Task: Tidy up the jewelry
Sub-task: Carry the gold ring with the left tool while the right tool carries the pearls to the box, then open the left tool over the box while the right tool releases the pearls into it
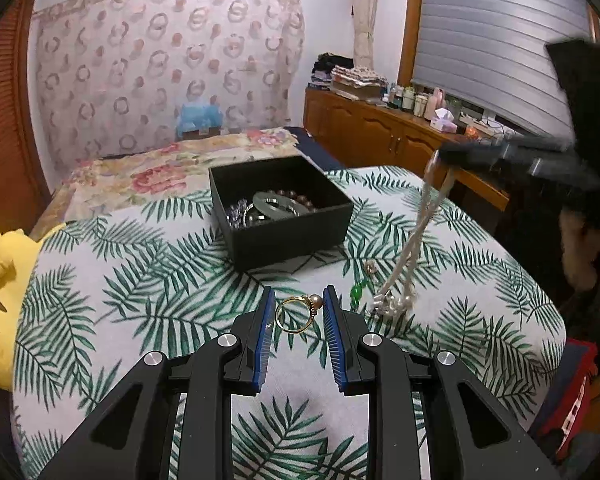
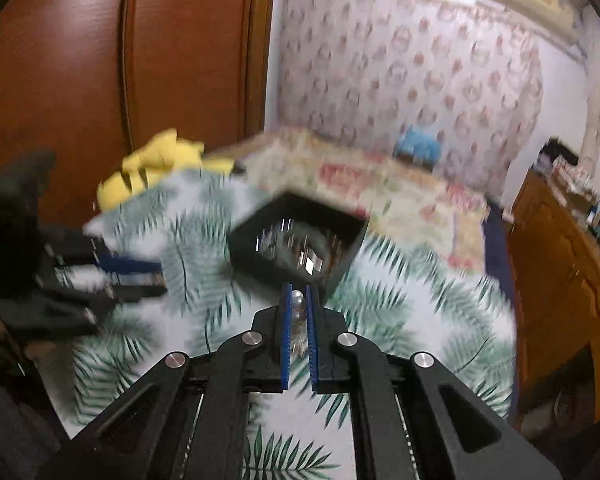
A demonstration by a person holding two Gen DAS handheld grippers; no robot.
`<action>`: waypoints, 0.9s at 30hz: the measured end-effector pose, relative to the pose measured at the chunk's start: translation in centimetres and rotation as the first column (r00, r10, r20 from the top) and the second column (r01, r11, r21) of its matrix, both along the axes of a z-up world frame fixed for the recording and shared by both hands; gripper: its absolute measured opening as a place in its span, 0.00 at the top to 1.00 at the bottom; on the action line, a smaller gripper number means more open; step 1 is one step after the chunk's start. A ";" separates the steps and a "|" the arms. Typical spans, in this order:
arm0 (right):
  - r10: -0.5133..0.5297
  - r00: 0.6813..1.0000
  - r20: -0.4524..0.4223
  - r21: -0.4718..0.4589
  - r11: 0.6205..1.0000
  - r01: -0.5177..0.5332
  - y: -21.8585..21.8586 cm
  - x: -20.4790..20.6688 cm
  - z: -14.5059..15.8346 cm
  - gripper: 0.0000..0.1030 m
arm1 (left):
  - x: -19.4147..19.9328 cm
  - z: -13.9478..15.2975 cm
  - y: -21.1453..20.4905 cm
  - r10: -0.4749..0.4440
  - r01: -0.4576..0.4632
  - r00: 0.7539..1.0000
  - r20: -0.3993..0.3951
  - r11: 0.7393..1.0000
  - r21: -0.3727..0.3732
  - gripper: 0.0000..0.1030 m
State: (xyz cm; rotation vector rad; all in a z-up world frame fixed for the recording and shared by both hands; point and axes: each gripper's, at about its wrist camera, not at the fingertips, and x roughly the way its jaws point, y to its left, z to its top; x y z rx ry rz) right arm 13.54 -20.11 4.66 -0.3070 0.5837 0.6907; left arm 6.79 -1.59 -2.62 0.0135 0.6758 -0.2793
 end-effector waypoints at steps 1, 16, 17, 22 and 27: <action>0.002 1.000 0.028 0.010 1.000 -0.002 0.0 -0.1 1.4 0.92 | 0.1 0.3 0.0 0.001 -0.001 1.000 0.005 1.000 0.000 0.78; -0.037 0.982 0.183 0.057 0.998 0.027 0.1 2.8 9.9 0.92 | 2.0 2.8 0.4 0.005 -0.006 0.999 0.050 1.000 0.011 0.78; -0.039 0.982 0.185 0.060 0.998 0.029 0.3 3.1 10.1 0.92 | 2.4 2.8 0.4 0.005 -0.006 0.999 0.051 1.000 0.012 0.78; -0.053 0.981 0.186 0.080 0.996 0.038 1.5 5.2 10.6 0.92 | 3.6 3.2 0.4 0.006 -0.008 0.998 0.055 1.000 0.024 0.78; -0.073 0.980 0.184 0.089 0.994 0.058 2.6 7.2 10.9 0.92 | 5.2 3.4 0.3 0.015 -0.017 0.998 0.055 0.999 0.037 0.78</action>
